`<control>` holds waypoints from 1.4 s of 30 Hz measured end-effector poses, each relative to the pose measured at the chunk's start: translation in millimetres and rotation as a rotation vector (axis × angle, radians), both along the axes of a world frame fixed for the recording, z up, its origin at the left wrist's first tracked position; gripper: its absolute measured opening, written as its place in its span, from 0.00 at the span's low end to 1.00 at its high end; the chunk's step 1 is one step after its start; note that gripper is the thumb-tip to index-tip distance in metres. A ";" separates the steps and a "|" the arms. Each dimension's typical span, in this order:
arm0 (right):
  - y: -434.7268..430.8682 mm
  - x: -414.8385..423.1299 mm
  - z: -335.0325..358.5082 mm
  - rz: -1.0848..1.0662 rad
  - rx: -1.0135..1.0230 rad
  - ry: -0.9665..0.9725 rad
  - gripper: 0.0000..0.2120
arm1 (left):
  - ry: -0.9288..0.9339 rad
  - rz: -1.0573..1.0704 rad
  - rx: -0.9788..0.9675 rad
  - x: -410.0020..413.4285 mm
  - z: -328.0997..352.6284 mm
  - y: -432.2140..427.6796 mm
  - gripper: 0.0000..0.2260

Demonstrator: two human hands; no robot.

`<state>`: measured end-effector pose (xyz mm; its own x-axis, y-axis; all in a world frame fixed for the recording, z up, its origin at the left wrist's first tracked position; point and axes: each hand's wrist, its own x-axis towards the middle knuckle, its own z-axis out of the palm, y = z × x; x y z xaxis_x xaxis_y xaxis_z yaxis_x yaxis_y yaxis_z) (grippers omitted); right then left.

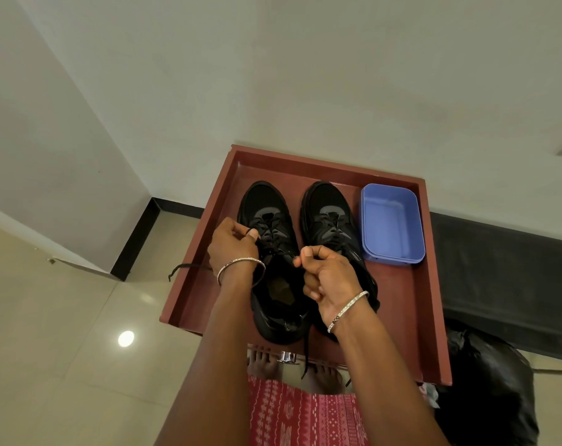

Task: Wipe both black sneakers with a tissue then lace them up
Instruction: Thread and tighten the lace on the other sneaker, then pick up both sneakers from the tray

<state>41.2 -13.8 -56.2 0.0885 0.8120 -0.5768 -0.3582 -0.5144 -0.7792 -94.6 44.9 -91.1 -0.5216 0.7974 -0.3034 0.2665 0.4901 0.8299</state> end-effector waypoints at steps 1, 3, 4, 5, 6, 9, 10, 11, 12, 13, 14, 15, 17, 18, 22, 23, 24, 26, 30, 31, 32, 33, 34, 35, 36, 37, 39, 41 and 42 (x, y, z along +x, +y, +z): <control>0.5 0.4 -0.5 0.008 0.001 -0.005 0.10 | 0.030 -0.005 0.005 2.0 0.8 0.3 0.08; 0.4 0.4 -1.0 0.020 -0.002 -0.003 0.11 | 0.083 -0.002 0.003 6.7 4.4 0.7 0.07; 0.0 0.3 -1.1 0.025 -0.006 0.002 0.11 | 0.108 0.003 -0.005 8.8 5.8 0.6 0.07; -0.3 0.4 -1.0 0.027 -0.008 0.005 0.12 | 0.129 0.008 -0.013 10.3 7.9 0.2 0.06; -0.3 0.7 -0.8 0.028 -0.008 0.007 0.12 | 0.149 0.004 -0.017 11.5 8.5 0.3 0.06; 0.0 2.6 0.8 0.039 0.016 -0.031 0.10 | 0.180 -0.053 0.009 10.1 8.4 0.5 0.06; -1.8 3.8 1.8 0.039 0.045 -0.074 0.08 | 0.197 -0.093 0.028 7.5 8.3 -0.1 0.06; -4.8 5.3 2.8 0.039 0.086 -0.129 0.06 | 0.224 -0.139 0.048 3.9 8.9 -1.7 0.05; -8.8 6.7 4.1 0.038 0.134 -0.178 0.04 | 0.259 -0.177 0.065 -0.8 8.8 -4.4 0.03; -13.1 8.6 5.0 0.032 0.177 -0.212 0.04 | 0.283 -0.193 0.078 -6.0 9.3 -9.2 0.02; -17.8 10.3 6.4 0.020 0.206 -0.234 0.04 | 0.289 -0.187 0.084 -11.7 9.1 -15.6 0.04; -22.4 11.4 6.6 0.002 0.229 -0.261 0.03 | 0.281 -0.172 0.086 -17.4 9.4 -23.2 0.05; -31.4 13.3 4.1 -0.028 0.286 -0.456 0.03 | 0.276 -0.150 0.074 -26.6 8.6 -40.9 0.06; -36.2 13.9 1.3 -0.033 0.330 -0.628 0.04 | 0.286 -0.150 0.072 -29.1 9.5 -50.1 0.05; -64.1 16.8 -1.6 -0.100 0.478 -1.202 0.08 | 0.340 -0.160 0.130 -28.4 23.0 -82.8 0.03; -72.5 19.4 -0.4 -0.121 0.447 -1.282 0.09 | 0.342 -0.164 0.152 -26.8 29.1 -90.3 0.03; -81.0 23.1 0.7 -0.127 0.395 -1.330 0.10 | 0.346 -0.180 0.168 -25.0 34.3 -97.2 0.03; -96.7 29.2 0.1 -0.074 0.274 -1.302 0.12 | 0.356 -0.254 0.180 -20.6 42.3 -110.0 0.03; -110.4 29.9 -7.4 0.017 0.229 -1.135 0.20 | 0.323 -0.441 0.164 -3.1 50.7 -132.0 0.02; -110.6 28.3 -7.9 0.020 0.232 -1.117 0.21 | 0.316 -0.485 0.147 2.6 51.9 -136.7 0.03; -110.5 26.8 -8.8 0.022 0.226 -1.100 0.23 | 0.318 -0.525 0.104 7.9 51.3 -140.8 0.06; -111.0 25.9 -10.4 0.027 0.217 -1.089 0.25 | 0.326 -0.556 0.055 13.3 50.5 -145.1 0.10; -111.2 25.8 -13.6 0.035 0.211 -1.090 0.26 | 0.337 -0.577 0.005 18.2 49.0 -148.8 0.14; -111.7 25.8 -17.4 0.047 0.210 -1.102 0.28 | 0.345 -0.593 -0.037 22.6 46.6 -151.6 0.18; -111.9 25.9 -21.4 0.056 0.215 -1.123 0.28 | 0.351 -0.604 -0.071 26.9 44.5 -153.2 0.21; -111.1 25.9 -26.0 0.059 0.222 -1.144 0.29 | 0.353 -0.609 -0.092 30.7 40.7 -153.5 0.24; -106.1 26.2 -33.5 0.049 0.236 -1.164 0.28 | 0.358 -0.604 -0.120 37.1 33.6 -150.6 0.26; -99.2 28.7 -40.4 0.034 0.252 -1.173 0.26 | 0.366 -0.568 -0.126 43.4 26.1 -146.3 0.24; -96.1 30.9 -44.1 0.030 0.261 -1.178 0.26 | 0.367 -0.532 -0.125 46.4 22.6 -144.1 0.23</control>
